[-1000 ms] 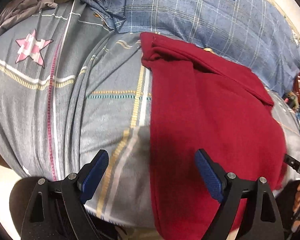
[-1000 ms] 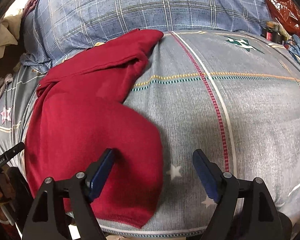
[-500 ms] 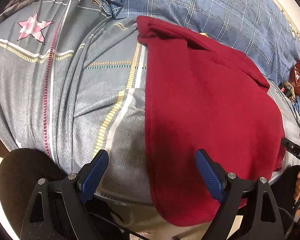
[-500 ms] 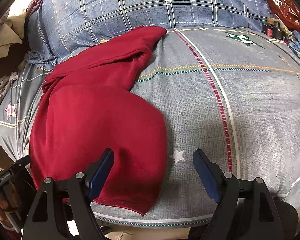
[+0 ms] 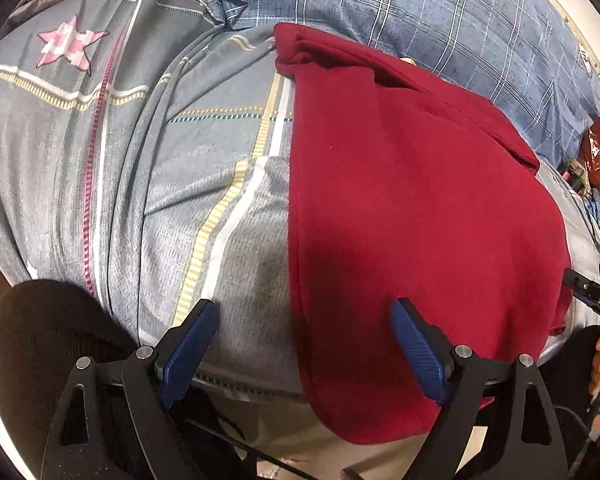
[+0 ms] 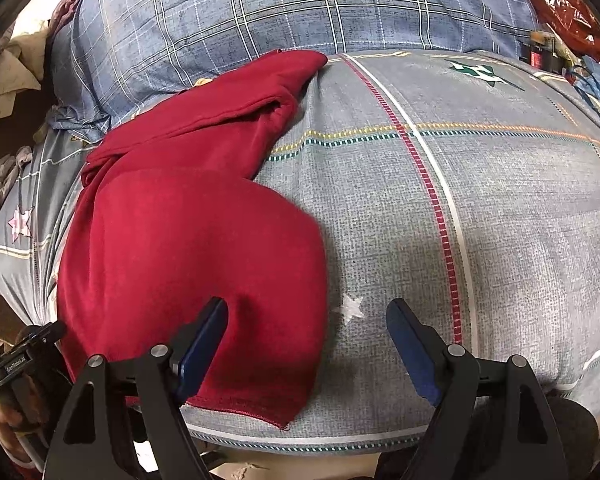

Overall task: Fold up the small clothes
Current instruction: 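Move both tools to the sweater hem and close the grippers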

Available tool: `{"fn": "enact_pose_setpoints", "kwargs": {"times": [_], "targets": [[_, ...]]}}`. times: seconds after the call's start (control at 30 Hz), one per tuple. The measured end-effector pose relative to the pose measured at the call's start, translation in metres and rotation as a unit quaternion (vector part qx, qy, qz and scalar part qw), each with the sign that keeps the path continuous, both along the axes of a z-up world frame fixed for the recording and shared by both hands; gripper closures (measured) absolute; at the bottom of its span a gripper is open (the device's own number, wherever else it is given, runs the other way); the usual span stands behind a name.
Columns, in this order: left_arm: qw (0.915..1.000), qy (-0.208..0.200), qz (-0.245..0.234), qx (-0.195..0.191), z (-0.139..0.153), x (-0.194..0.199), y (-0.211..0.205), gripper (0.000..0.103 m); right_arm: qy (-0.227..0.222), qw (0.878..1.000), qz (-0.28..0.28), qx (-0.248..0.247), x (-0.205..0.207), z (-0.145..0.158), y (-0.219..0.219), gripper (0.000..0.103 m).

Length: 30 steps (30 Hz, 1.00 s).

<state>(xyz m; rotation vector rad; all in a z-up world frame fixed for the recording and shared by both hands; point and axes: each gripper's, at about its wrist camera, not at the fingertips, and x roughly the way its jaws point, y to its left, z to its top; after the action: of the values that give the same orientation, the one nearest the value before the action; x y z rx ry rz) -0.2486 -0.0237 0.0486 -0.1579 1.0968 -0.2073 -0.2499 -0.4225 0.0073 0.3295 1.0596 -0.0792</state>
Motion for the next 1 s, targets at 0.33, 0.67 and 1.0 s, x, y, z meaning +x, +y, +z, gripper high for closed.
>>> {"fn": "enact_pose_setpoints", "kwargs": {"times": [0.33,0.67,1.0], "targets": [[0.9991,0.015,0.001,-0.040,-0.003,-0.012,0.003,0.015,0.004,1.000,-0.006,0.009,-0.002,-0.005,-0.002,0.019],[0.9992,-0.012,-0.029,-0.022,0.001,-0.011,-0.013,0.072,-0.015,0.999,0.023,0.023,-0.006,-0.003,0.005,0.021],[0.9942,-0.020,-0.065,-0.083,0.049,-0.008,0.017,0.094,-0.059,0.996,0.056,0.039,-0.016,0.020,0.016,0.096]]}}
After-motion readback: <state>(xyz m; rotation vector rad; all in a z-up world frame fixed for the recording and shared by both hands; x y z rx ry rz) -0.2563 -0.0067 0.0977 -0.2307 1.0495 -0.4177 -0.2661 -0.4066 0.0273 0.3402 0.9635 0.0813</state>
